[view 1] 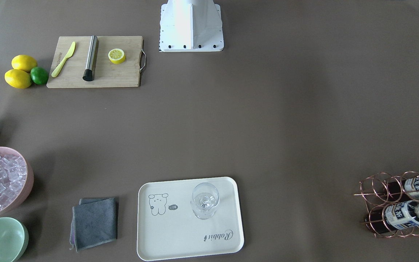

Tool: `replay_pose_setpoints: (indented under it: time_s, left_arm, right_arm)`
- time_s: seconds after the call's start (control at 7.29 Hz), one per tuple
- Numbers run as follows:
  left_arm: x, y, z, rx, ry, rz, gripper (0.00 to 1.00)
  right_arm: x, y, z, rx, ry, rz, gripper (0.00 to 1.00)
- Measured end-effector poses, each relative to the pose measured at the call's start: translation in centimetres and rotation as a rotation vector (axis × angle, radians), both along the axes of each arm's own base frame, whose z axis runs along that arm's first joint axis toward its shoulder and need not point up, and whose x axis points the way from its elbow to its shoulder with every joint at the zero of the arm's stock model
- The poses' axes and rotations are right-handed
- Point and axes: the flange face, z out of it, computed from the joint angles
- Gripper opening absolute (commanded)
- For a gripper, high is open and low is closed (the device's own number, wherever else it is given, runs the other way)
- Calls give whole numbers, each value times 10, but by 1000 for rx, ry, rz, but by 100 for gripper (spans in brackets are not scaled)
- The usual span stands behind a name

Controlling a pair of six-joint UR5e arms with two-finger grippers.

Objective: Take tea from basket to plate

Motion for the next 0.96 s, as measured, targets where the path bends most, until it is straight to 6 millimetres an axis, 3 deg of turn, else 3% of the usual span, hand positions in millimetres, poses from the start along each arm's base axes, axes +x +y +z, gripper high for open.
replay_pose_setpoints:
  time_s: [0.41, 0.69, 0.96]
  left_arm:
    - [-3, -45, -61, 43, -72, -108, 98]
    - [-2, -70, -98, -22, -54, -257, 98]
    - [0, -100, -122, -132, 2, -403, 98]
  right_arm:
    - [-6, -17, -18, 37, -9, -9, 100]
    - [-14, -27, -29, 60, -13, -24, 100]
    - [-26, -40, -60, 119, -32, -46, 100]
